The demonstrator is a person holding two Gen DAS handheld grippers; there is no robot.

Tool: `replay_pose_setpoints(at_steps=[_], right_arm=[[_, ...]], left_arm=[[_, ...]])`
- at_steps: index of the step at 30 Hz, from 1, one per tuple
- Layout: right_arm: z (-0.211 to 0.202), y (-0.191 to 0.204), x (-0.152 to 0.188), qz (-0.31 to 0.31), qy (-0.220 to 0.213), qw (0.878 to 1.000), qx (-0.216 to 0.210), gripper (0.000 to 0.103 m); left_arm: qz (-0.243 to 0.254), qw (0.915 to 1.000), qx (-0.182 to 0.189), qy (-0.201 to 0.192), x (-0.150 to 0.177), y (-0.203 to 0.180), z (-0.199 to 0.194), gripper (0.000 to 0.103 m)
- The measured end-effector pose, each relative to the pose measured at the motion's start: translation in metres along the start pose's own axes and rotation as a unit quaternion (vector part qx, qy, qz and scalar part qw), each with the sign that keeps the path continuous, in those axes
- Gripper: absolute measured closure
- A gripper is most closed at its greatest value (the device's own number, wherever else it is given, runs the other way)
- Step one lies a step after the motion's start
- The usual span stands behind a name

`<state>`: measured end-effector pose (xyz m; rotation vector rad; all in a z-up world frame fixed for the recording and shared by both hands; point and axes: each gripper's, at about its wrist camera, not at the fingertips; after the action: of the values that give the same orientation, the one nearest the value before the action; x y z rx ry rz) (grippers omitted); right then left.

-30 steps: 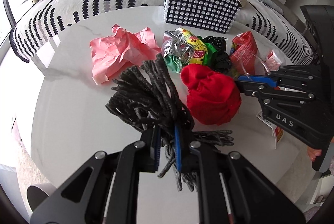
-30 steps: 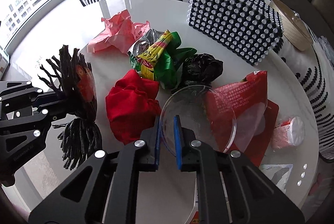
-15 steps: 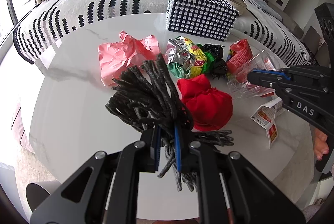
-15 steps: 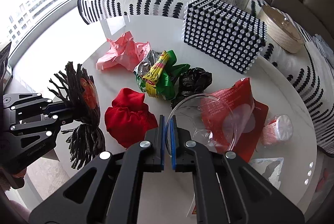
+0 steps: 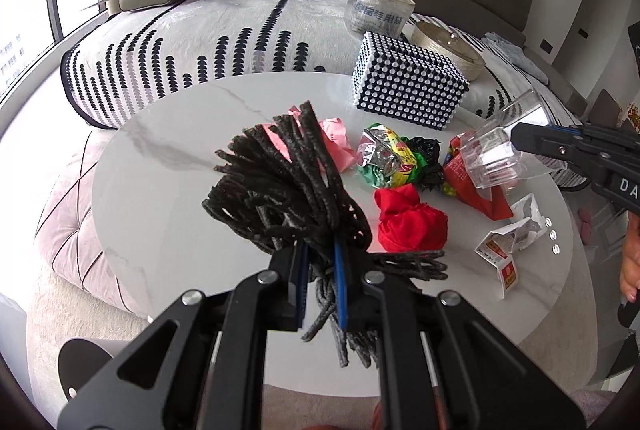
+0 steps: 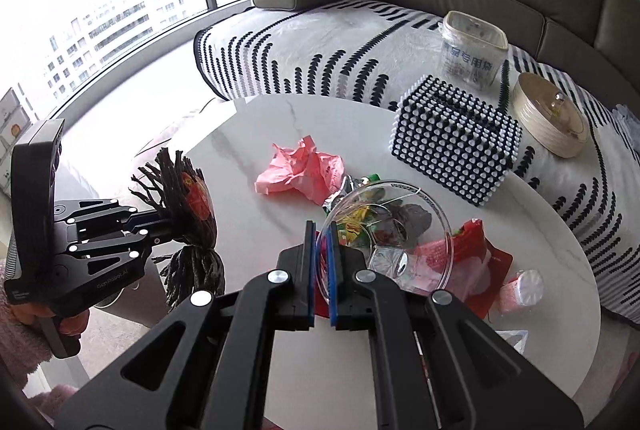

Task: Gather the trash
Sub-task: 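Carry the tassels and clear cup to the grey bin and release both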

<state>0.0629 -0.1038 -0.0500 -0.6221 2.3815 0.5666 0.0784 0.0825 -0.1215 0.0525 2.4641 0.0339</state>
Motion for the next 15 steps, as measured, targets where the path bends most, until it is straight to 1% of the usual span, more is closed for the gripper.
replay_pose_setpoints(at_steps=[4,8,11,15], right_arm=[[0.010,0.034,-0.013,-0.034,0.004,0.999,-0.042,0.099],[0.030,0.077,-0.022,-0.075,0.018,0.993,-0.087,0.099],[0.047,0.112,-0.029,-0.110,0.029,0.986,-0.120,0.099],[0.069,0.165,-0.035,-0.155,0.047,0.972,-0.169,0.099]], left_arm=[[-0.030,0.9989,-0.035,-0.008,0.011,0.039,-0.023,0.091],[-0.065,0.9946,-0.080,-0.006,0.032,0.084,-0.044,0.091],[-0.093,0.9885,-0.119,0.001,0.054,0.119,-0.059,0.091],[-0.135,0.9769,-0.165,0.015,0.085,0.163,-0.079,0.091]])
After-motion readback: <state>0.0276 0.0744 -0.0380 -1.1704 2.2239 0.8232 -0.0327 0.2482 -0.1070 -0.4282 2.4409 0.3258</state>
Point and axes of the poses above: each gripper's, at about its wrist camera, not at the fingertips, and z roughly the way its jaws point, y to its left, x to its underside, and after that the axes turned 15 degrees about -x, right-handed
